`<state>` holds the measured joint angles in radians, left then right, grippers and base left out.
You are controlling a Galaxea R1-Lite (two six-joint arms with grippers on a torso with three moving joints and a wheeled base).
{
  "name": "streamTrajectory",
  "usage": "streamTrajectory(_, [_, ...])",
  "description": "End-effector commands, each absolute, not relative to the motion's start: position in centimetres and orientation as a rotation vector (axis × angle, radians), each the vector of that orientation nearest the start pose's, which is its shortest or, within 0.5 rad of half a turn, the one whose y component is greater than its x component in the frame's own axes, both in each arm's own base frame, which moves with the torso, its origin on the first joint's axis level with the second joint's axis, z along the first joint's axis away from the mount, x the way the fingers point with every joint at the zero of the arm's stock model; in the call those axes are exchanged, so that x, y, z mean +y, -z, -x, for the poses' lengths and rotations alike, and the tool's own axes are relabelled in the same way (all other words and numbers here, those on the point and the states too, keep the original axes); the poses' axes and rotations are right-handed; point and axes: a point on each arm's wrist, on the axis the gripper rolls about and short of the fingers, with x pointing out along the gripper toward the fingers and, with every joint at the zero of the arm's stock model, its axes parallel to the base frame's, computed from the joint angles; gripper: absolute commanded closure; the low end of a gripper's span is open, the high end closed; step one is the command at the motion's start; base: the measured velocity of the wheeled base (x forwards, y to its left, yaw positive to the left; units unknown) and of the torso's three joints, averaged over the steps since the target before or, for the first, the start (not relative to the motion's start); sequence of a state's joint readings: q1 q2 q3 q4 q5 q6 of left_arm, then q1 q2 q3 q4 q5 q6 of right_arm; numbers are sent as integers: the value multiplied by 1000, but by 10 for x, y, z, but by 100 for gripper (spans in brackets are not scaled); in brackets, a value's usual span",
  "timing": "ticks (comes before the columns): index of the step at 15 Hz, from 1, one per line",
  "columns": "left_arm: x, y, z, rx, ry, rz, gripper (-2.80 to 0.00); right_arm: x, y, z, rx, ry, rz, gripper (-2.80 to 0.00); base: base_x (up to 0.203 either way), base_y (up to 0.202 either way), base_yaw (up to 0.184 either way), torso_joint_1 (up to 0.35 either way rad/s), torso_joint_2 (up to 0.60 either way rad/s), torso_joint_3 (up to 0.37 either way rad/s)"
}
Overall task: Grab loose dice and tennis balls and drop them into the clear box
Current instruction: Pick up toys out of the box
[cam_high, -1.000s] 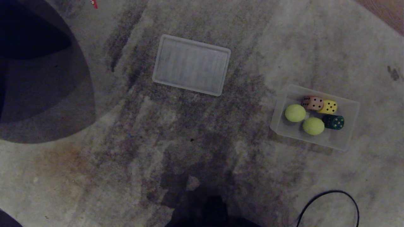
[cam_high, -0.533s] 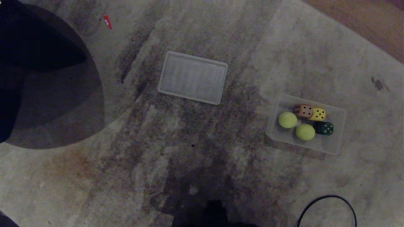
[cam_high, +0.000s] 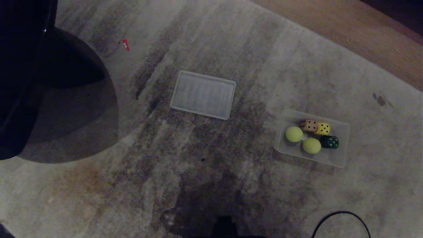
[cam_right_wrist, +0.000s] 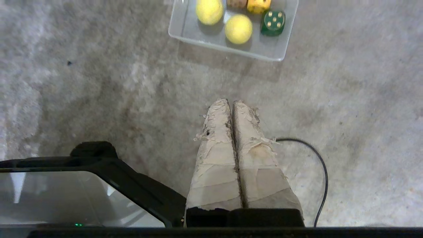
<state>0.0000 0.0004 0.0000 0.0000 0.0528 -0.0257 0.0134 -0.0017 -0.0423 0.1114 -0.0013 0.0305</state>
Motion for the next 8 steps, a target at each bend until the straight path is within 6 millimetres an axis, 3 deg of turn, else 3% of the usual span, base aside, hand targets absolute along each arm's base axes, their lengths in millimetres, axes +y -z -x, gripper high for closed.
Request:
streamTrajectory(1, [1, -75, 23, 2, -54, 26, 0, 0, -76, 26, 69, -11, -30, 0, 0, 0, 0, 7, 2, 203])
streamTrajectory(8, [1, -75, 23, 2, -54, 26, 0, 0, -76, 26, 69, -11, -30, 0, 0, 0, 0, 2, 4, 202])
